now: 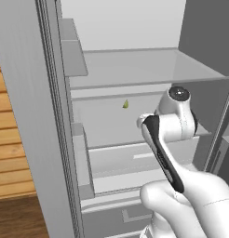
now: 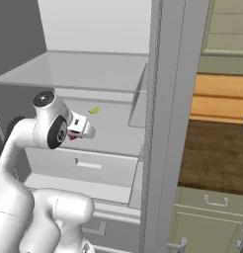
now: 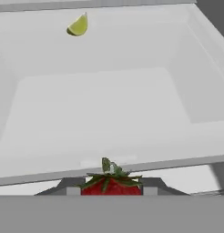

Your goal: Take the strawberry from the fridge and place it on top of the pancake, located on the dining counter.

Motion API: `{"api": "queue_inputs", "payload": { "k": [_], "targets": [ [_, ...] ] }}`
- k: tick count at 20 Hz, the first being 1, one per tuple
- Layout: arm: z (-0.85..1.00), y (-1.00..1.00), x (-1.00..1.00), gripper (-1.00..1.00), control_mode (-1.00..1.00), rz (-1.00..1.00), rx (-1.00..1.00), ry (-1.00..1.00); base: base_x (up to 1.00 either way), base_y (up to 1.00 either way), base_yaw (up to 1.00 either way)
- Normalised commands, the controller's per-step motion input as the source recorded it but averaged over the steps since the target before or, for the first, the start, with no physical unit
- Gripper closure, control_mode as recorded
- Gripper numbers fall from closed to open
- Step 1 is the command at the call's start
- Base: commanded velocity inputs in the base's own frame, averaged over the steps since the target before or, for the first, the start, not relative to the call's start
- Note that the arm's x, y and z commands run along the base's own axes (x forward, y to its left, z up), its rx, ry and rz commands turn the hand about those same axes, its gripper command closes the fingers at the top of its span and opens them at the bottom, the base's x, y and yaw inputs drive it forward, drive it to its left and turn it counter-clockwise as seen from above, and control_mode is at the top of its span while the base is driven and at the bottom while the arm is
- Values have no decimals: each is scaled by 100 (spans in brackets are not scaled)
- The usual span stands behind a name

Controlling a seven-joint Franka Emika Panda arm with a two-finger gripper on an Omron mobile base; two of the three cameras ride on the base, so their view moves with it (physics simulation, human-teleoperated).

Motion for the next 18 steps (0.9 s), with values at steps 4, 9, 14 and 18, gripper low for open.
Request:
{"api": "queue_inputs", "payload": {
  "k": [4, 9, 14, 18],
  "targets": [
    [76, 0, -43, 100, -100, 0, 0, 20, 0, 0, 0],
    [25, 0, -93, 100, -100, 0, 0, 2, 0, 0, 0],
    [26, 2, -100, 100, -100, 0, 0, -12, 0, 0, 0],
    [62, 0, -72, 100, -100, 0, 1, 0, 0, 0, 0]
  ]
}}
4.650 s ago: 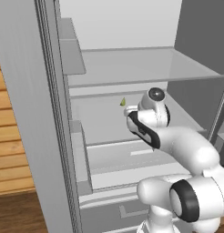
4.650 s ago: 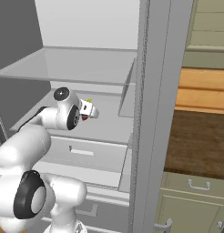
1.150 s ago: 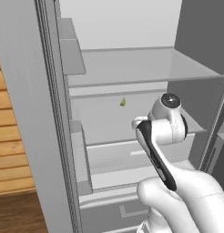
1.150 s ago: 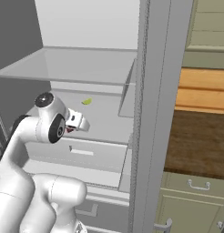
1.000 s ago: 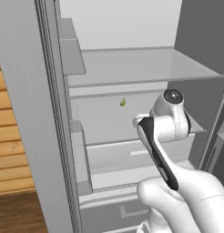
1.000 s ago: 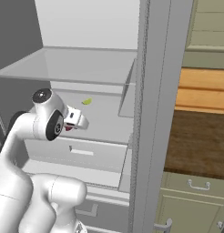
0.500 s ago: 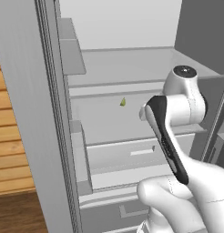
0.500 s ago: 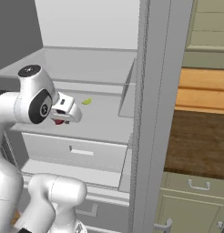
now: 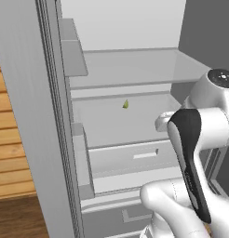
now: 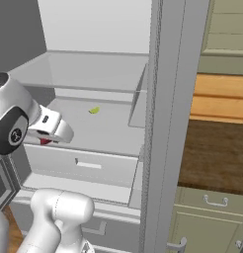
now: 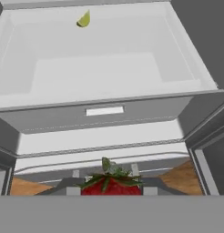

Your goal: Take the strawberry from the fridge and place it on top of the pancake, located on the dining counter.

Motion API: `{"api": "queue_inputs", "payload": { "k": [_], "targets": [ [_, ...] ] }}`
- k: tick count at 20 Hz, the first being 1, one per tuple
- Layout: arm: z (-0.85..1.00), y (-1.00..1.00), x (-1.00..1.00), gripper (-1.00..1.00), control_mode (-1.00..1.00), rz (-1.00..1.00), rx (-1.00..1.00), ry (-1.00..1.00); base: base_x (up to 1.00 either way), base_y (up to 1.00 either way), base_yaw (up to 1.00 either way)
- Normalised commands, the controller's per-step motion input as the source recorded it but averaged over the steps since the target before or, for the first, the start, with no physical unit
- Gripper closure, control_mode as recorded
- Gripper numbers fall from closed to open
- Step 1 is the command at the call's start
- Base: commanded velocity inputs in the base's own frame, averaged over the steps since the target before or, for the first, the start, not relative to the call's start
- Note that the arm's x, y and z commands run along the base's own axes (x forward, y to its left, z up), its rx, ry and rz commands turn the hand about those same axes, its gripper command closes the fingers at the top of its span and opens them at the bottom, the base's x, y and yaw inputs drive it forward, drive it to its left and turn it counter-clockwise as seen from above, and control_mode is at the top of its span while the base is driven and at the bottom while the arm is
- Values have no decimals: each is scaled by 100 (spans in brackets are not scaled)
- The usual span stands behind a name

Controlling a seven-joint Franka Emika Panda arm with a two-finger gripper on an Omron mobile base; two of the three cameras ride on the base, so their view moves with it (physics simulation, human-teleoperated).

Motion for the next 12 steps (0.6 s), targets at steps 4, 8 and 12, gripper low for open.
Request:
{"api": "queue_inputs", "payload": {
  "k": [4, 8, 12],
  "targets": [
    [38, 0, -71, 100, -100, 0, 0, 0, 0, 0, 0],
    [6, 0, -46, 100, -100, 1, 3, 1, 0, 0, 0],
    [-1, 0, -37, 100, -100, 0, 4, 0, 0, 0, 0]
  ]
}}
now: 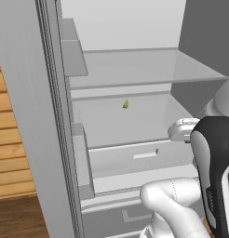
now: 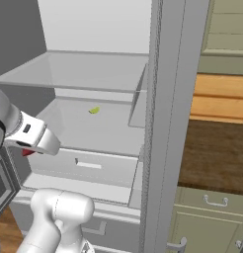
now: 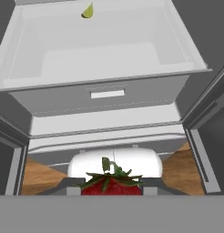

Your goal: Take the strawberry from the fridge and place it on top of the pancake, located on the dining counter.

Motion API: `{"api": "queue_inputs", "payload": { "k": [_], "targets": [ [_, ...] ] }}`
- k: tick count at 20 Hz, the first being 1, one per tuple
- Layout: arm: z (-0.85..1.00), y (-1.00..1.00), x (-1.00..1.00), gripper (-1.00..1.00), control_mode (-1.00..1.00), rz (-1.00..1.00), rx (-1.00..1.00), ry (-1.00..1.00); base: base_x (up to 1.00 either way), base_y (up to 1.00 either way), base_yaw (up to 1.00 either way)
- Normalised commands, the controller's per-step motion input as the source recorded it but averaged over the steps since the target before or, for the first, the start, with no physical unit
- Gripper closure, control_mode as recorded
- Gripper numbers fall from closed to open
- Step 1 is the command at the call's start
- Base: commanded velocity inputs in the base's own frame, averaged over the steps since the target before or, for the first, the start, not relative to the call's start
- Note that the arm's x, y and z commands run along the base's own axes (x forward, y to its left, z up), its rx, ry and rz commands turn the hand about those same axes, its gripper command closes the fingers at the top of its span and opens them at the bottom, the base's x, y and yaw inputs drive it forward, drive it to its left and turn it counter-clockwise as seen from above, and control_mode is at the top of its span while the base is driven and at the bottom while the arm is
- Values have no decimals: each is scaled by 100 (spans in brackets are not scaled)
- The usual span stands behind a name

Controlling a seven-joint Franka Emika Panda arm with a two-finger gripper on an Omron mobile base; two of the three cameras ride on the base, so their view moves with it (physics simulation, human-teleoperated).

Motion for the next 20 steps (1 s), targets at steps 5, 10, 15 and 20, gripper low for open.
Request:
{"api": "queue_inputs", "payload": {
  "k": [5, 10, 15, 20],
  "targets": [
    [-3, 0, -4, 100, -100, 0, -2, 0, 0, 0, 0],
    [-1, 0, 0, 100, -100, 0, 0, 2, 0, 0, 0],
    [0, 0, 0, 100, -100, 0, 0, 0, 0, 0, 0],
    [0, 0, 0, 100, -100, 0, 0, 0, 0, 0, 0]
  ]
}}
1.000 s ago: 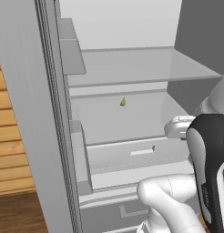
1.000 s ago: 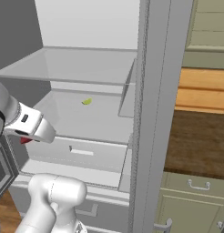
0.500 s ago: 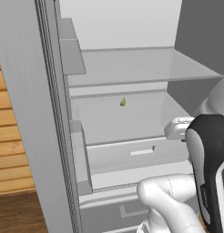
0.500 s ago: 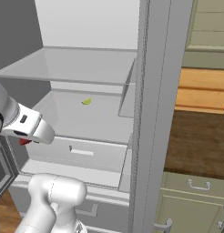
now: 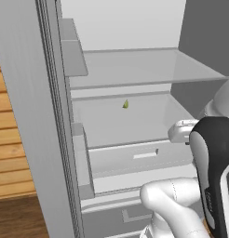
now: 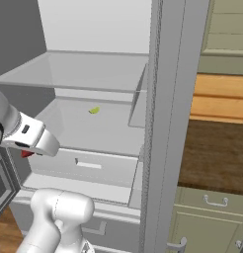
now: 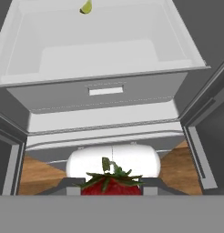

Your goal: Take the strawberry from the fridge and place it on top of the pancake, located on the dining counter.

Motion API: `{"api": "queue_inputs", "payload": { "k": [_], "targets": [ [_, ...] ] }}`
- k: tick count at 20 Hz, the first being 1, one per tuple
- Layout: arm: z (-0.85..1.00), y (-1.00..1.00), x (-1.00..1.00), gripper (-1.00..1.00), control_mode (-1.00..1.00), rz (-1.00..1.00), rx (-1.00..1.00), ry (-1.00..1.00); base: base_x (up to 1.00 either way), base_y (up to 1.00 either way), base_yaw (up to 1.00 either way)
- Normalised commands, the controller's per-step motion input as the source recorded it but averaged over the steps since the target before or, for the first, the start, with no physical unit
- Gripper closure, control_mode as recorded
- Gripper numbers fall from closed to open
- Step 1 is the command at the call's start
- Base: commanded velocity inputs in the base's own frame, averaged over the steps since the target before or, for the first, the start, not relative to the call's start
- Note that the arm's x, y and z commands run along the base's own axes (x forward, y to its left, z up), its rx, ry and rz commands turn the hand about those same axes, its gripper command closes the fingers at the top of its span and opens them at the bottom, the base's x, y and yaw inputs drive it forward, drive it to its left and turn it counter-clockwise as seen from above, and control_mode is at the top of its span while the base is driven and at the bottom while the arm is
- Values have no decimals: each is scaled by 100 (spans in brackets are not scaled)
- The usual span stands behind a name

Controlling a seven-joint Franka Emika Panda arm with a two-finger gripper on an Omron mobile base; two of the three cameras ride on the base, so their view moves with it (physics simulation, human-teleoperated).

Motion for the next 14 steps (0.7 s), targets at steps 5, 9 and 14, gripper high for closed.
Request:
{"api": "queue_inputs", "payload": {
  "k": [5, 9, 14],
  "targets": [
    [0, 0, 0, 100, 100, 0, 0, 0, 0, 0, 0],
    [0, 0, 0, 100, 100, 0, 0, 0, -16, 0, 11],
    [0, 0, 0, 100, 100, 0, 0, 0, -39, 0, 51]
  ]
}}
